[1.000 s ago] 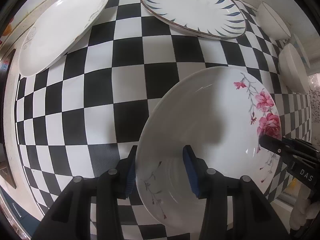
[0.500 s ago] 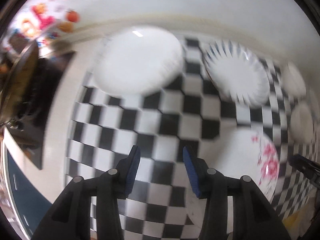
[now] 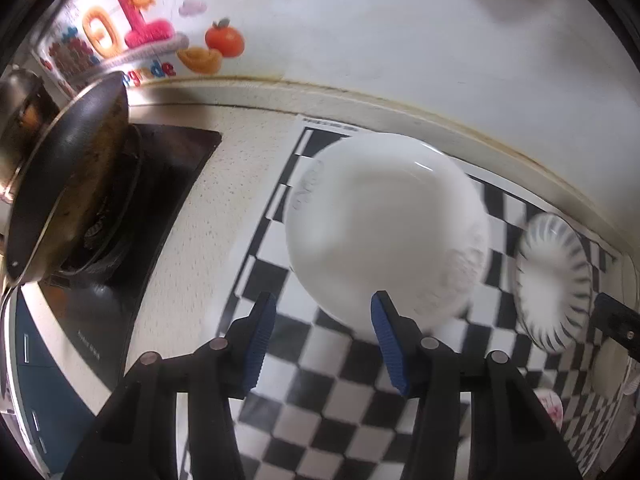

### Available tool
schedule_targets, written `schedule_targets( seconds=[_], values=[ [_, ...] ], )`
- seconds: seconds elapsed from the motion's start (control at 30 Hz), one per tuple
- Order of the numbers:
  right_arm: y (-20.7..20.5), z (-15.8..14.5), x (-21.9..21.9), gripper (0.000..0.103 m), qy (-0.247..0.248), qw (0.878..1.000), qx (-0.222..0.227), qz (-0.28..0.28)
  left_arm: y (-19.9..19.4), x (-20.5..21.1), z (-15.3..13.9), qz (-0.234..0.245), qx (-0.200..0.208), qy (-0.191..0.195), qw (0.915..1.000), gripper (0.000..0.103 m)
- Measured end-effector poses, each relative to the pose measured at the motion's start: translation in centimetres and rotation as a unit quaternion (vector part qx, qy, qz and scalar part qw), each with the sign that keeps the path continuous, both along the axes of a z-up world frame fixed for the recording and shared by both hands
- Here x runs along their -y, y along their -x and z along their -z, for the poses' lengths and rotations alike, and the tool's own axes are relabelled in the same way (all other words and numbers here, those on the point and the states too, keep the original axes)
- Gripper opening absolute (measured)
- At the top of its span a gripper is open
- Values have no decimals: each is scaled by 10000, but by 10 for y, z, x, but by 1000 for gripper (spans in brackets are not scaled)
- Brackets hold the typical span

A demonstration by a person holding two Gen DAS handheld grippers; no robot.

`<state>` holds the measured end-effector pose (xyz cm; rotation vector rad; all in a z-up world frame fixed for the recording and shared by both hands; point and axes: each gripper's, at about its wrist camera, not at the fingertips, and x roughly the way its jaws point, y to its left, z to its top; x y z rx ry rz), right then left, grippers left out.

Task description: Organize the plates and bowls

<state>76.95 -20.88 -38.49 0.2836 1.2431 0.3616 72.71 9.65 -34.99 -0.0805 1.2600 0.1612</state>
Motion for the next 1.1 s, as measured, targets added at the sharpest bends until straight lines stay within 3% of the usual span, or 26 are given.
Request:
schedule_targets(
  seconds=[0.33, 0.67, 0.83, 0.87, 0.9, 0.93, 1.1],
  values=[
    [-79, 53, -55, 81, 275, 9989, -306, -209, -63, -51, 61, 17, -569, 539, 9969, 47],
    [-129, 97, -97, 56, 396, 9944, -831, -512, -83, -53, 97, 329, -883, 1038, 9901, 47],
    [-135, 111, -101, 51, 273, 9932, -1046, -423, -81, -44, 98, 481, -849, 1012, 9901, 46],
    [-135, 112, -102, 46, 294, 9933, -1033, -418, -79, -45, 98, 440, -805, 1061, 9901, 46],
    [-134, 112, -103, 31, 475, 9933, -955, -440, -77, -47, 98, 363, -754, 1096, 9904, 46],
    [-133, 112, -103, 25, 656, 9928, -894, -453, -75, -48, 98, 310, -724, 1077, 9911, 46],
    [-129, 113, -94, 22, 342, 9941, -970, -352, -63, -46, 93, 314, -639, 1143, 9909, 45]
  ],
)
